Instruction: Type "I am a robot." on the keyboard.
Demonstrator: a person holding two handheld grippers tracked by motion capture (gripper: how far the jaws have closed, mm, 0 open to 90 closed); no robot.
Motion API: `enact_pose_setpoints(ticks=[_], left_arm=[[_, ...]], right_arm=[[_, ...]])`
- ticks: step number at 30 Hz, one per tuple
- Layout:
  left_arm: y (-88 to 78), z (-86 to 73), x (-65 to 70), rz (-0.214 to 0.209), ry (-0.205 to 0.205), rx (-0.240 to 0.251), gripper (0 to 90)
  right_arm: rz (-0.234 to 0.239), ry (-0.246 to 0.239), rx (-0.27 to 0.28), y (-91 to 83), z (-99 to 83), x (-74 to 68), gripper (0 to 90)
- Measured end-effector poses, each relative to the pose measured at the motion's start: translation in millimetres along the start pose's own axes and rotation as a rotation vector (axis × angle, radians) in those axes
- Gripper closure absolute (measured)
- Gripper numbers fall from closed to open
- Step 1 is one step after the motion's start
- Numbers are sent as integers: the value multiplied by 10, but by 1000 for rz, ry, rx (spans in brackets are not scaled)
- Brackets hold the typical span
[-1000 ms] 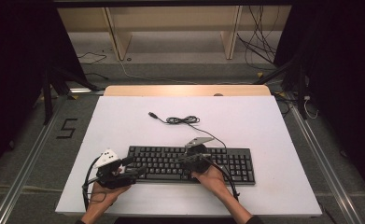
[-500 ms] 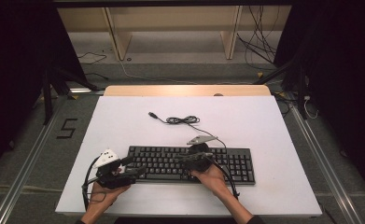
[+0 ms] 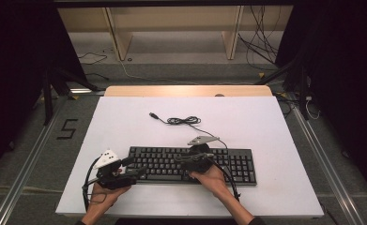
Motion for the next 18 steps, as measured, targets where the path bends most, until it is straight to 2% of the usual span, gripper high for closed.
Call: enact_pose_setpoints(ticks=[6,14,18], left_arm=[[1,1,-1,1,1,0,283],[0,1,-2,2,1,1,283],[-1,1,-6,3,1,0,283]], right_arm=[[15,-7,16,-4,12,-25,586],[19,-11,10,20,16,-66,494],[23,-21,12,29,25,-85,492]])
Point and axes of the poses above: each handheld gripper's, and its own axes: y roughly forward along the jaws, z roughly out of its top, x roughly to its right, the point moved 4 cm from there along y, roughly forward along the jaws, and after that the axes turned 2 degrees about x, right-handed, at the moved point
